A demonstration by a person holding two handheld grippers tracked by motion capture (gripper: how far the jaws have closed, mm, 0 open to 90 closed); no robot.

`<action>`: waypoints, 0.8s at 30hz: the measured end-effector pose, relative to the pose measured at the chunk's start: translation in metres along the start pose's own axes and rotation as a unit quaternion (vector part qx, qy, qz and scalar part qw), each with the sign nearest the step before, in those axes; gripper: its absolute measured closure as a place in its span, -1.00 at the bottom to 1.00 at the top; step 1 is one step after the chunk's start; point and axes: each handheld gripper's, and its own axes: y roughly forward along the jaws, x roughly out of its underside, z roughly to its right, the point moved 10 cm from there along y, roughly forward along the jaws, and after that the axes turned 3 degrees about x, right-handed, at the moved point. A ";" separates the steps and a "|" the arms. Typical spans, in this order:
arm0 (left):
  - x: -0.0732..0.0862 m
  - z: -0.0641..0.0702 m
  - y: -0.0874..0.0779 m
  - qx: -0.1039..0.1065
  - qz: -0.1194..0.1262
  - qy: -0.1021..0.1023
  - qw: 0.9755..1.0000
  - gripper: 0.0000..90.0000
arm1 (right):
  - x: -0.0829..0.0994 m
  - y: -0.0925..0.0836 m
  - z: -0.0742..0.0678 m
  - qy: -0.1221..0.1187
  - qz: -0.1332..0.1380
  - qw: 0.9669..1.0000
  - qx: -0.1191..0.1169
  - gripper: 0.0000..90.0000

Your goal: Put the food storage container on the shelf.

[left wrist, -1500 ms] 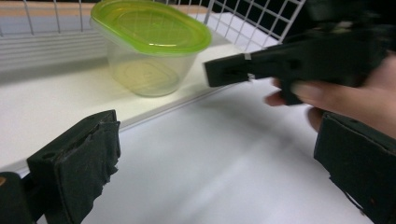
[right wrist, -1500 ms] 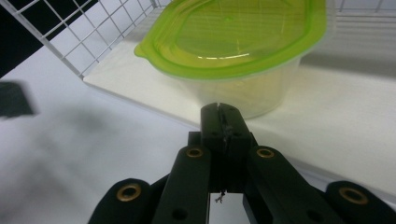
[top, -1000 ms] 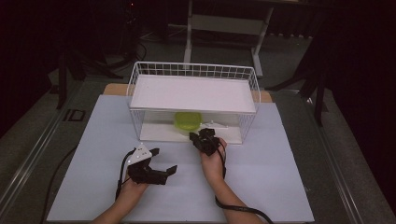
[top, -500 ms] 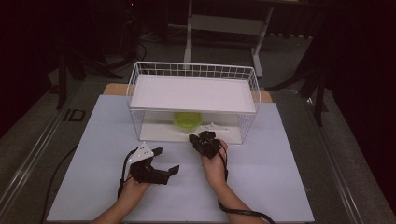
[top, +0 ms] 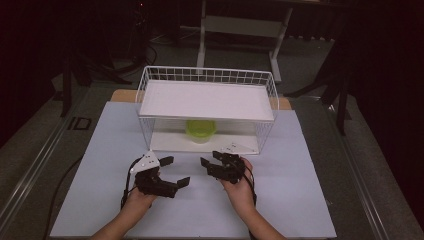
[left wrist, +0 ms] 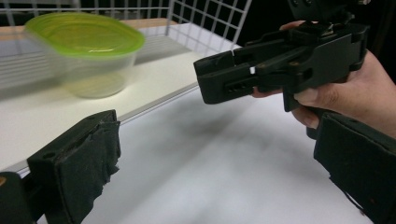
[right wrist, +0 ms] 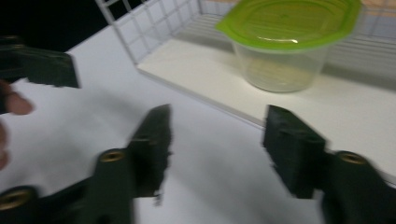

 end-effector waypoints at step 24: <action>0.005 0.021 -0.022 0.038 -0.007 0.014 0.999 -0.97 | 0.015 -0.054 -0.009 -0.051 0.023 0.998 -0.033 -0.64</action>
